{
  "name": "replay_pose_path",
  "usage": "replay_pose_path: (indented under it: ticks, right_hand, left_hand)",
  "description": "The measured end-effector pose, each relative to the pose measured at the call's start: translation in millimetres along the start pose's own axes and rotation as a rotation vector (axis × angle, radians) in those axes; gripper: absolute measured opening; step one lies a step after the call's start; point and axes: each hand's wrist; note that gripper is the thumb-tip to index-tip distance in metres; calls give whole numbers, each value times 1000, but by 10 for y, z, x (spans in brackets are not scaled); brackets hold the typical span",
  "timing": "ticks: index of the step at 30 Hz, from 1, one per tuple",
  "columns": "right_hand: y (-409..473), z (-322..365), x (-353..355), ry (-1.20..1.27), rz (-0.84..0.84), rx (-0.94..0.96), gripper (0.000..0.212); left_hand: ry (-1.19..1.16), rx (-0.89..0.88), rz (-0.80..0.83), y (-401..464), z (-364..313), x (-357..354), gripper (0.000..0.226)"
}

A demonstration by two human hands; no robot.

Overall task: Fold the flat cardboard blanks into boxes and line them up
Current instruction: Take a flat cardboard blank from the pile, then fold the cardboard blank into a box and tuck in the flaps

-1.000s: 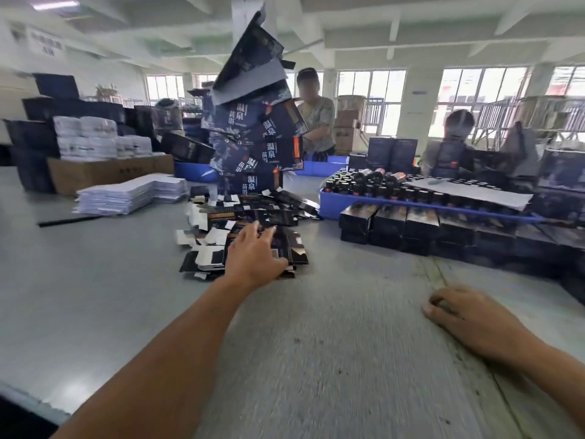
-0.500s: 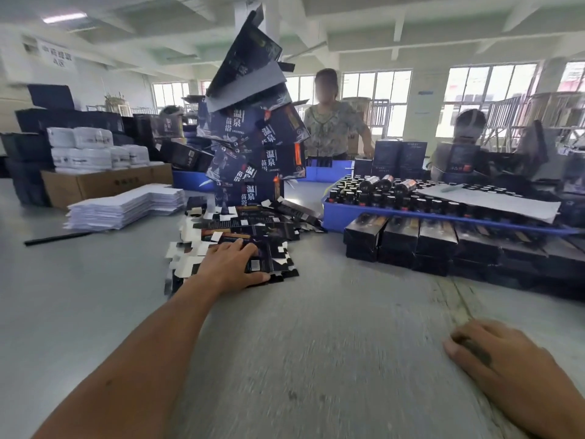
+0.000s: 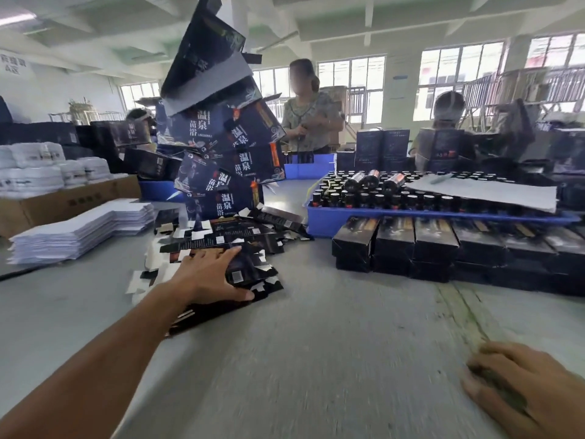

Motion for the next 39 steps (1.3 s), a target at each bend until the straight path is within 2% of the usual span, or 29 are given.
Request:
replay_pose_path:
  ticks: [4,7,9,11,12,14,16,20,24,29,36,39]
  right_hand:
    - [26,76,45,-120,-1,-31,48]
    - [-6,116,77,-140,-36,-59,44]
    - [1,128,96,-132,1,-74,38]
    - [23,107,83,-112,23,-31,21]
    - [50,98,101,-80,110,-36,21]
    - [53,73,101,-81,182,3,36]
    - [46,38,115,-31,233,-66,44]
    - [29,106,204,80,257,-184,41]
    - [-42,96,214,491,155,-371,18]
    - [-94,76,310,695,127,-453,3]
    - [-78,200,381,1096,108,-543,36]
    - [-50,178,362,1284,89,-610,40]
  left_hand:
    - [95,4,-100,-46,-6,-2,132]
    - [122,-5,-227,-125,-48,94,133]
    - [143,-19,-338,-194,-117,228,133]
    - [181,-42,-442,-304,-244,379,131]
    - [199,-60,-480,-379,-334,446,130]
    - [200,-125,-534,-549,-572,549,127]
    - [158,-223,-589,-749,-893,591,125]
    - [42,-408,-758,-1141,-1664,418,123]
    - [-50,-484,-739,-1352,-2324,143,122]
    - [-112,-487,-652,-1504,-2659,-87,116]
    - [-192,-498,-556,-1554,-2668,-94,115]
    - [-192,-531,-577,-1554,-2671,-116,116]
Point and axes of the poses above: each hand's wrist, its own y-axis towards the middle knuckle, its own x-axis out of the back of the hand, z = x × y, and after that the axes turned 6 degrees about -y, right-handed
